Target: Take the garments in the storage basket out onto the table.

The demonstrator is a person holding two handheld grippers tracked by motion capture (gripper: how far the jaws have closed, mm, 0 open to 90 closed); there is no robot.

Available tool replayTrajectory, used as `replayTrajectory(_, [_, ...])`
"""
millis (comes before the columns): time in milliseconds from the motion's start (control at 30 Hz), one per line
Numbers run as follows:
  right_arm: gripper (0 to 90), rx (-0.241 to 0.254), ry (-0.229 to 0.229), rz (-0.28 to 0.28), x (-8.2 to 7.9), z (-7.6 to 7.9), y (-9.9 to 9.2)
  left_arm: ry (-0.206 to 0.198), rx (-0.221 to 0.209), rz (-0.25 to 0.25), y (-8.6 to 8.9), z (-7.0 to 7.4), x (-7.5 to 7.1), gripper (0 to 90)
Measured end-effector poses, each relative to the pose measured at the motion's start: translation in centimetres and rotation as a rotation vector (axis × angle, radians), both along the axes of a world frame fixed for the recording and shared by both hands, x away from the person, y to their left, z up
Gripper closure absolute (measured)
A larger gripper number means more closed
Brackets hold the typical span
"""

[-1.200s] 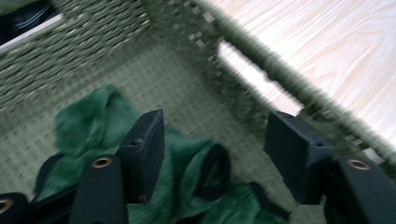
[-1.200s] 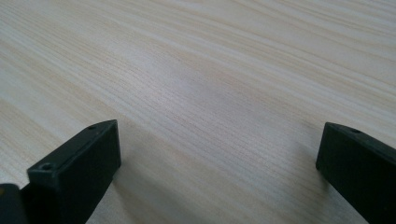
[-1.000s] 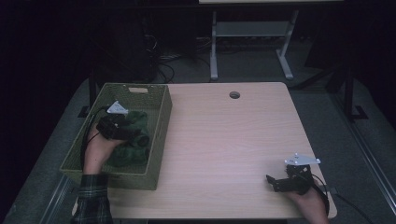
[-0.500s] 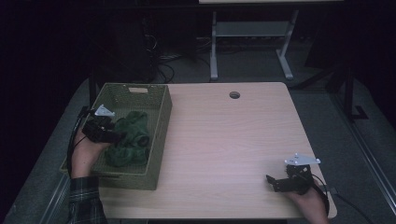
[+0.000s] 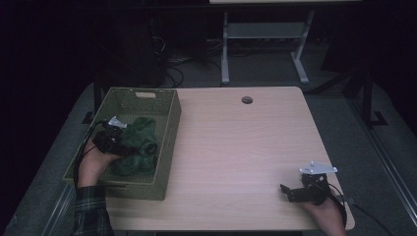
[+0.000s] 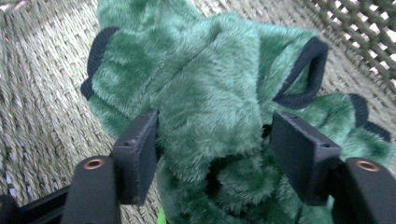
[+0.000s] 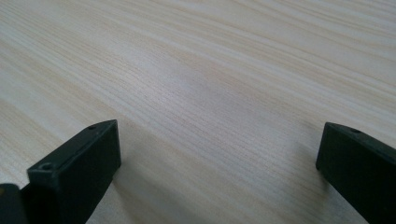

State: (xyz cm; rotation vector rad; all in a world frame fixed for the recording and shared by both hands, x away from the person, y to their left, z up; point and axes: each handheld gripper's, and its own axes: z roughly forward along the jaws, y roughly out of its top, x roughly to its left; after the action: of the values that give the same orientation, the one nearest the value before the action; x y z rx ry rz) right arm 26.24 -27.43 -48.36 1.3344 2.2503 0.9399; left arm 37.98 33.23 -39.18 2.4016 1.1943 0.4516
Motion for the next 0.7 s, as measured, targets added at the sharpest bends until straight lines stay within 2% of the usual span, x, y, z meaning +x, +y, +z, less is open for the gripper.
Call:
replayTrajectory(100, [0.0, 0.0, 0.0, 0.0, 0.0, 0.0, 0.0, 0.007, -0.004, 0.004, 0.3, -0.2, 0.0, 41.8])
replayTrajectory(233, [0.0, 0.0, 0.0, 0.0, 0.0, 0.0, 0.0, 0.026, -0.019, 0.011, 0.6, -0.4, 0.1, 54.4])
replayTrajectory(267, [0.0, 0.0, 0.0, 0.0, 0.0, 0.0, 0.0, 0.032, -0.021, 0.012, 0.6, -0.5, 0.2, 54.4])
replayTrajectory(333, [0.0, 0.0, 0.0, 0.0, 0.0, 0.0, 0.0, 0.048, -0.044, 0.023, 0.7, -0.6, 0.2, 61.4])
replayTrajectory(367, [0.0, 0.0, 0.0, 0.0, 0.0, 0.0, 0.0, 0.061, -0.053, 0.034, 0.7, -0.5, 0.2, 68.3])
replayTrajectory(400, [0.0, 0.0, 0.0, 0.0, 0.0, 0.0, 0.0, 0.061, -0.053, 0.034, 0.7, -0.5, 0.2, 70.3])
replayTrajectory(433, [0.0, 0.0, 0.0, 0.0, 0.0, 0.0, 0.0, 0.07, -0.071, 0.036, 0.8, -0.4, 0.2, 72.6])
replayTrajectory(567, [0.0, 0.0, 0.0, 0.0, 0.0, 0.0, 0.0, 0.056, -0.103, 0.046, 1.0, 0.1, 0.0, 74.2])
replayTrajectory(600, [0.0, 0.0, 0.0, 0.0, 0.0, 0.0, 0.0, 0.045, -0.13, 0.052, 1.1, 0.4, -0.1, 74.2])
replayTrajectory(700, [0.0, 0.0, 0.0, 0.0, 0.0, 0.0, 0.0, 0.037, -0.162, 0.046, 1.2, 0.8, -0.3, 74.2])
